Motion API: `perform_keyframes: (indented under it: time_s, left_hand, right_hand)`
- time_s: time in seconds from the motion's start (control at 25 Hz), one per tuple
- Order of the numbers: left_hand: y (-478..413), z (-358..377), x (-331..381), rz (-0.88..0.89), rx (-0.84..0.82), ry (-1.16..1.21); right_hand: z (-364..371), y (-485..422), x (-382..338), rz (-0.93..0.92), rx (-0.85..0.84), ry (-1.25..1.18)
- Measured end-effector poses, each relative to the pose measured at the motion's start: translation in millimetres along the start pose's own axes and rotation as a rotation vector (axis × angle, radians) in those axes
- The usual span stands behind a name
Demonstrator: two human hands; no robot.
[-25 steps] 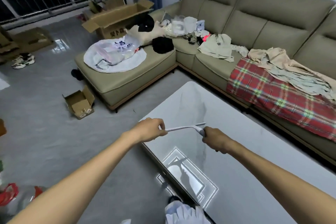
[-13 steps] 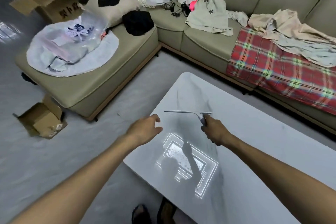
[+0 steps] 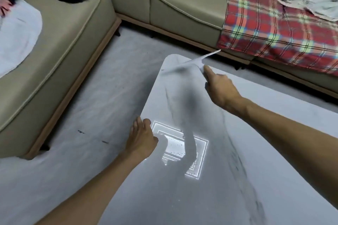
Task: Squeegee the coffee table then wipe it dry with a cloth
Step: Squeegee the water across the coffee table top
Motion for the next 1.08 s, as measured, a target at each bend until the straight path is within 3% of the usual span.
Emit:
perform_keyframes:
  time_s: [0.16, 0.36, 0.56, 0.84, 1.08]
  left_hand:
    - [-18, 27, -8, -0.005, -0.131, 0.109]
    - [-28, 39, -10, -0.033, -0.259, 0.099]
    - [-31, 35, -11, -0.052, -0.353, 0.157]
    - [-27, 30, -5, -0.107, -0.429, 0.188]
    - [-28, 34, -4, -0.126, -0.453, 0.143]
  right_hand:
    - [19, -64, -19, 0.087, -0.037, -0.098]
    - [47, -79, -29, 0.090, -0.092, -0.113]
    - [58, -36, -11, 0.093, -0.094, -0.003]
    - [47, 47, 19, 0.068, -0.251, 0.018]
    - [21, -35, 11, 0.112, -0.102, 0.012]
Point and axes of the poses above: each hand's wrist, its own y-axis away from the middle knuckle, its own z-axis out of the palm, x = y × z, the point moved 8 cm from there along -y, towards the middle knuckle, and after that the axes turned 14 degrees about z, right-handed, at the moved point
